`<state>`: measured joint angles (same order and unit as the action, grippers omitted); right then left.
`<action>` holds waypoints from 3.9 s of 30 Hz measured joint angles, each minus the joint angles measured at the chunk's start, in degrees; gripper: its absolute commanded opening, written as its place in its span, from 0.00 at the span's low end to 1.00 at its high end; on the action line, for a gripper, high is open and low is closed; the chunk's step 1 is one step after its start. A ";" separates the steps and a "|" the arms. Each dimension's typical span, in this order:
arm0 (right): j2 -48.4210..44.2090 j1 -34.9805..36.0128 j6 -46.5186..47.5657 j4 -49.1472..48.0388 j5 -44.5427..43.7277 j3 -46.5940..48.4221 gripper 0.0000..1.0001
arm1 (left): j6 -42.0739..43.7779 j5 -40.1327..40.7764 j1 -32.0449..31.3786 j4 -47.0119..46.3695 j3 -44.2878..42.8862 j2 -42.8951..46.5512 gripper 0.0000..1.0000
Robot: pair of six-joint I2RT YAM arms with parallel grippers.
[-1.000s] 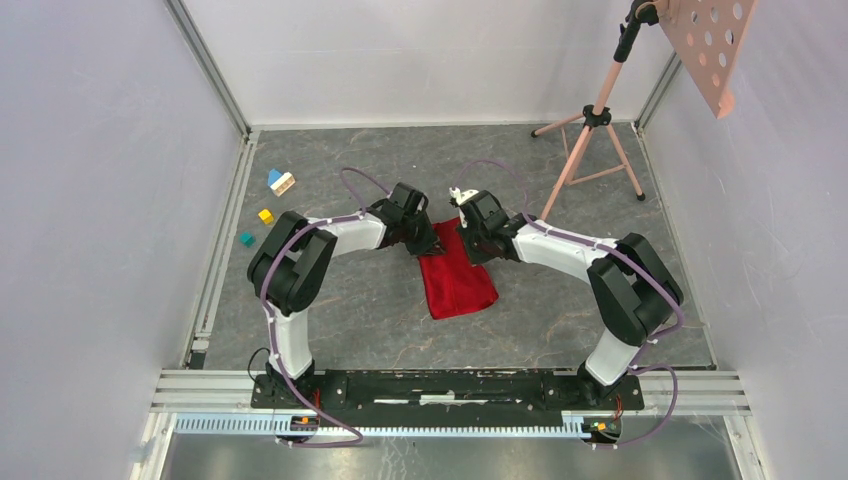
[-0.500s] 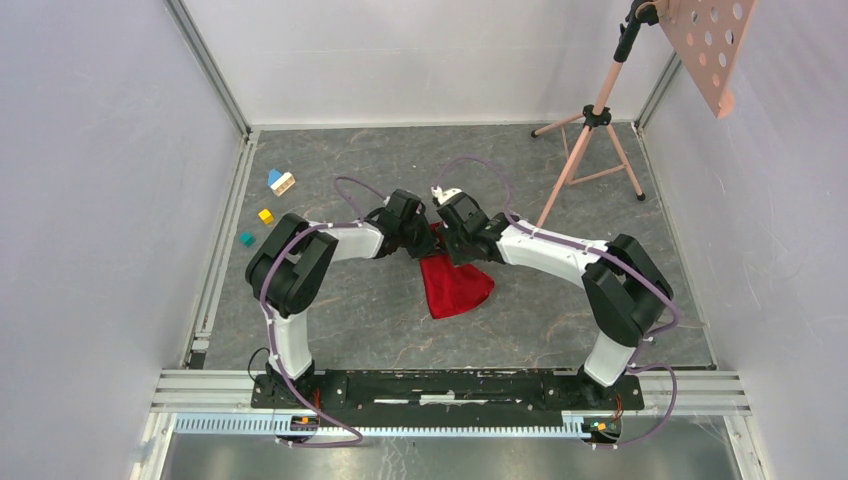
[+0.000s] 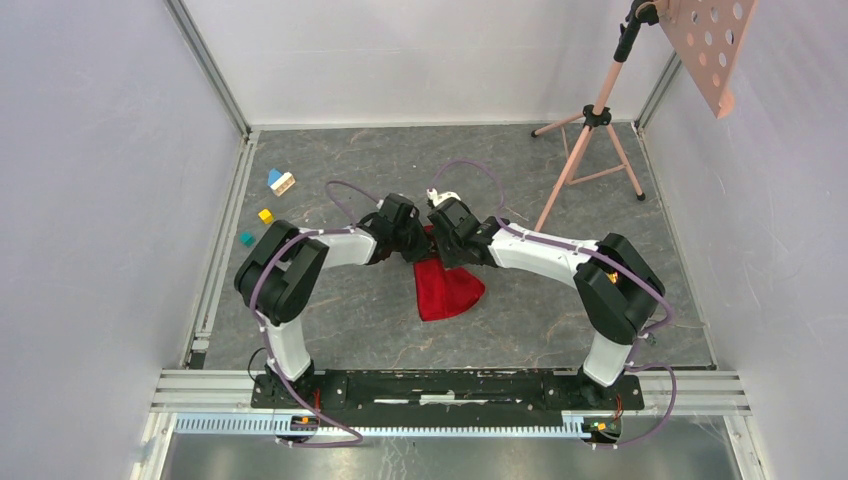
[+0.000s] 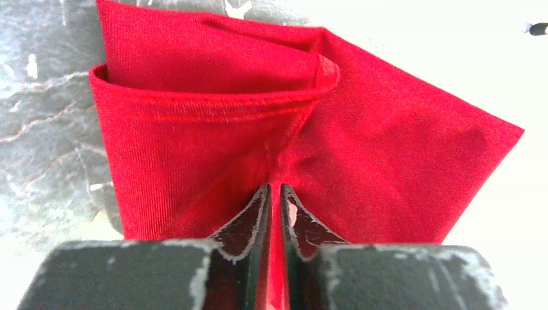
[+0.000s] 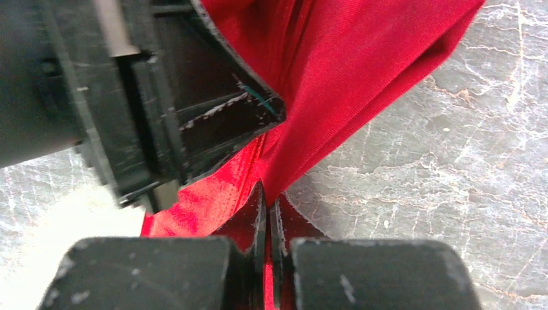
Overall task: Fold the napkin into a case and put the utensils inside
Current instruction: Fold the 2/3-rectangle-folded napkin at the center of the board.
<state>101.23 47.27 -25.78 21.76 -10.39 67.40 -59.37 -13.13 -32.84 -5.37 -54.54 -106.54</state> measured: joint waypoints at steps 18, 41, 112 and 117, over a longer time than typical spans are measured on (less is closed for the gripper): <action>4.17 2.64 0.04 6.88 -7.48 6.36 0.00 | 0.90 -1.07 7.87 5.97 8.04 12.61 0.51; 16.39 8.61 -3.63 17.31 -12.74 21.92 0.05 | -1.38 -5.33 6.93 -10.95 14.82 6.49 0.13; 26.34 18.21 -9.03 27.04 -36.98 27.23 0.42 | 2.45 10.43 25.14 29.88 21.49 48.02 0.72; 23.69 18.25 -6.27 24.35 -33.88 25.07 0.45 | 4.90 11.34 25.38 33.42 20.15 50.69 0.71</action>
<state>124.92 65.52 -32.05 46.11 -44.27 92.47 -54.48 -1.78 -7.46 28.05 -34.39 -55.86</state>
